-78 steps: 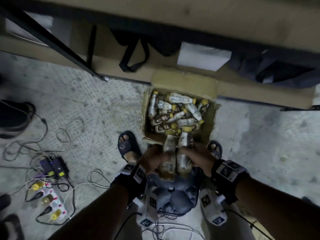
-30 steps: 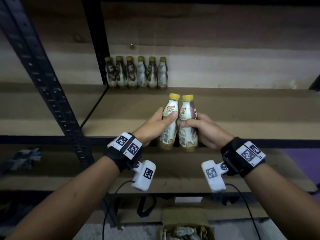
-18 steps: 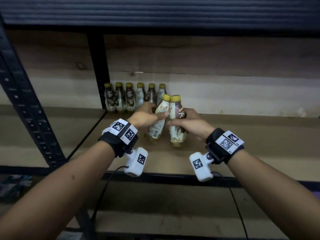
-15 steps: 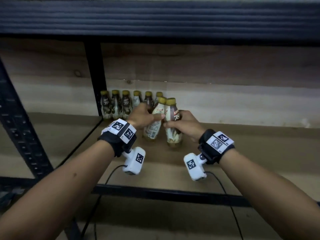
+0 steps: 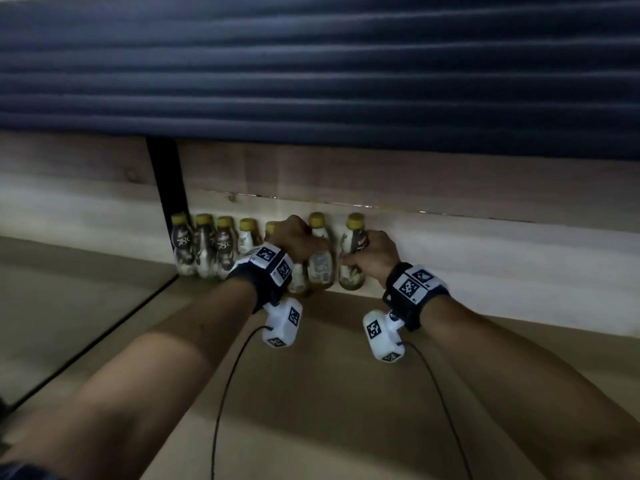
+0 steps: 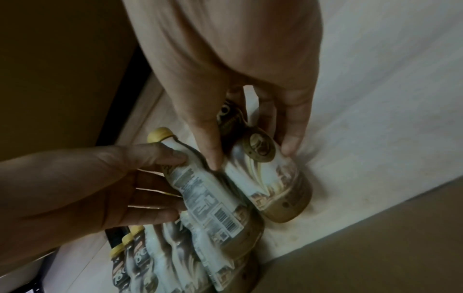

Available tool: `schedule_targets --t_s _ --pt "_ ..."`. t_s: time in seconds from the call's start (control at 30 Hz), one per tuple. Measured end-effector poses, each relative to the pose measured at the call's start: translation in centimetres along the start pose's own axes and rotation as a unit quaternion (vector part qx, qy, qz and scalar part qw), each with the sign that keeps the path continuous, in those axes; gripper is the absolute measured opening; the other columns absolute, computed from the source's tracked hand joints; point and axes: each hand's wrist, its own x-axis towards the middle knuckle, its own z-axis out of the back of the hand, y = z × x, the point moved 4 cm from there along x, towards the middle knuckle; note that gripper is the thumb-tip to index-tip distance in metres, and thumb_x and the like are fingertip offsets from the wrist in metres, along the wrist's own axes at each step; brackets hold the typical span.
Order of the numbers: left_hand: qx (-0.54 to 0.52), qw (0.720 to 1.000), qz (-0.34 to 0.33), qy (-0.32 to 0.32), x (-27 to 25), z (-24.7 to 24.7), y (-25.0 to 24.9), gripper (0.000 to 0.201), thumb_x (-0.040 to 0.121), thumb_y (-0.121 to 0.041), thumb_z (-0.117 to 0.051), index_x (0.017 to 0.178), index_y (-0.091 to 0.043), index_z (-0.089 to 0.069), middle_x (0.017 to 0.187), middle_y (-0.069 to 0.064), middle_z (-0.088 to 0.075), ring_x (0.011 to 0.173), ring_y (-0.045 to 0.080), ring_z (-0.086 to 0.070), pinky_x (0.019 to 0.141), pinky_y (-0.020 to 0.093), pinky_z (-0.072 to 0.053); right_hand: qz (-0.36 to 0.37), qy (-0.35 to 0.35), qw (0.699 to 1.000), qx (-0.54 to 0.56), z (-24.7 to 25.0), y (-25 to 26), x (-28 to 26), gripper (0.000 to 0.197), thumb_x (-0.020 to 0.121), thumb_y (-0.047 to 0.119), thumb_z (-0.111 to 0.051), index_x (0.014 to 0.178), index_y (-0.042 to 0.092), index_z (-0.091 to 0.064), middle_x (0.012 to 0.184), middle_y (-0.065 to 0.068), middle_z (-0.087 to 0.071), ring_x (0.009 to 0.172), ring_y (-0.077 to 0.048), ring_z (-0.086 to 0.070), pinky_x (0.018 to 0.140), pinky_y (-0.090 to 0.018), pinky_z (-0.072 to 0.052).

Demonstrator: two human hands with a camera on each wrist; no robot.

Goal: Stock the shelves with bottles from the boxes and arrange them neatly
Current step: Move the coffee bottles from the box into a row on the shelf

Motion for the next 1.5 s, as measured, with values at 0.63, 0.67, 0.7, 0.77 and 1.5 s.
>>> schedule_targets --t_s 0.63,0.67,0.7,0.77,1.5 --pt "0.009 0.999 0.04 0.012 1.2 -2.8 0.3 0.031 0.071 -0.035 -0.081 0.072 -0.007 -0.067 0.065 0.009 -0.068 0.063 0.025 -0.07 0.064 0.037 -0.061 0.01 -0.041 0.997 -0.058 -2.3 -2.4 0.9 0.034 0.063 0.023 -0.089 0.091 0.013 -0.071 0.09 -0.002 -0.072 0.08 -0.018 -0.069 0.065 -0.024 -0.053" --pt "0.003 0.999 0.044 0.011 1.1 -2.9 0.4 0.032 0.071 -0.034 -0.081 0.076 -0.005 -0.067 0.068 0.01 -0.069 0.063 0.026 -0.07 0.064 0.04 -0.061 0.014 -0.043 0.997 -0.059 -2.3 -2.5 0.9 0.039 0.063 0.022 -0.089 0.096 0.011 -0.071 0.095 -0.004 -0.072 0.085 -0.02 -0.07 0.071 -0.028 -0.057" --pt "0.002 0.999 0.046 0.01 1.1 -3.0 0.5 0.033 0.071 -0.034 -0.081 0.078 -0.005 -0.067 0.069 0.011 -0.07 0.064 0.026 -0.071 0.065 0.041 -0.062 0.018 -0.045 0.997 -0.062 -2.3 -2.6 0.9 0.045 0.063 0.023 -0.089 0.101 0.009 -0.07 0.101 -0.006 -0.07 0.091 -0.022 -0.069 0.078 -0.032 -0.058" --pt "0.006 0.999 0.052 0.014 0.9 -3.3 0.6 0.033 0.072 -0.035 -0.08 0.079 -0.007 -0.067 0.072 0.011 -0.07 0.069 0.027 -0.071 0.069 0.041 -0.061 0.016 -0.044 0.996 -0.074 -2.5 -2.9 0.8 0.056 0.063 0.025 -0.09 0.11 0.007 -0.066 0.113 -0.011 -0.064 0.099 -0.027 -0.066 0.086 -0.039 -0.057" --pt "0.104 0.989 -0.103 0.037 -7.0 1.8 -0.2 0.03 0.086 -0.024 -0.066 0.106 -0.002 -0.07 0.11 0.012 -0.068 0.104 0.029 -0.063 0.089 0.041 -0.054 0.028 0.018 0.984 -0.175 1.3 2.4 -7.6 0.019 0.086 0.023 -0.069 0.099 0.012 -0.061 0.115 -0.014 -0.065 0.093 -0.024 -0.056 0.076 -0.03 -0.046"
